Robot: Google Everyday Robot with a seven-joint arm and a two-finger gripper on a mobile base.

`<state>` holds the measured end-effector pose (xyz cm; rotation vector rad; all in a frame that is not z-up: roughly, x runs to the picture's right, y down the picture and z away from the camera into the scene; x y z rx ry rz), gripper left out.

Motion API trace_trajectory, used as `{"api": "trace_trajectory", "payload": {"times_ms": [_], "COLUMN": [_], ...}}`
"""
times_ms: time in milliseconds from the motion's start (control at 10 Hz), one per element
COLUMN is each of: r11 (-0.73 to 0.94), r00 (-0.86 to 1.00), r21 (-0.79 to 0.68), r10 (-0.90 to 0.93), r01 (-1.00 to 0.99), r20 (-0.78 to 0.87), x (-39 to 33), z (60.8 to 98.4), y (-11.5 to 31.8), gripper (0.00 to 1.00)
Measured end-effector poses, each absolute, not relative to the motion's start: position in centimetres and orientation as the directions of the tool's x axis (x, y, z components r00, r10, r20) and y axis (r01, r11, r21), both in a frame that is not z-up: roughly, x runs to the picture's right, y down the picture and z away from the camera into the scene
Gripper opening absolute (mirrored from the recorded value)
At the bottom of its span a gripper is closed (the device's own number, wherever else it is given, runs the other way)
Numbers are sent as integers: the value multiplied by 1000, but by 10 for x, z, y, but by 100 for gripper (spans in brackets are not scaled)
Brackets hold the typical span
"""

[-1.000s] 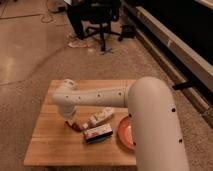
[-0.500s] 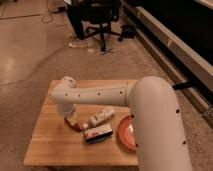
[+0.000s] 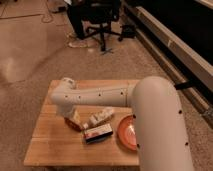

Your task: Place the pepper in the ceramic bowl

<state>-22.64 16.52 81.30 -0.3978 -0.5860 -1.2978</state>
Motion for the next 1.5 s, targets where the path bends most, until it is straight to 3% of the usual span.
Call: {"api": "trace_trajectory", "payload": {"times_ms": [700, 1400, 1500], "r11": [80, 79, 93], "r00": [50, 94, 107], "r21": [27, -52, -54], "r10": [-813, -770, -761], "r01": [996, 996, 994], "r20": [580, 631, 640], "x": [-225, -210, -209], "z": [848, 849, 846], "y": [179, 194, 193], "gripper": [77, 4, 0]}}
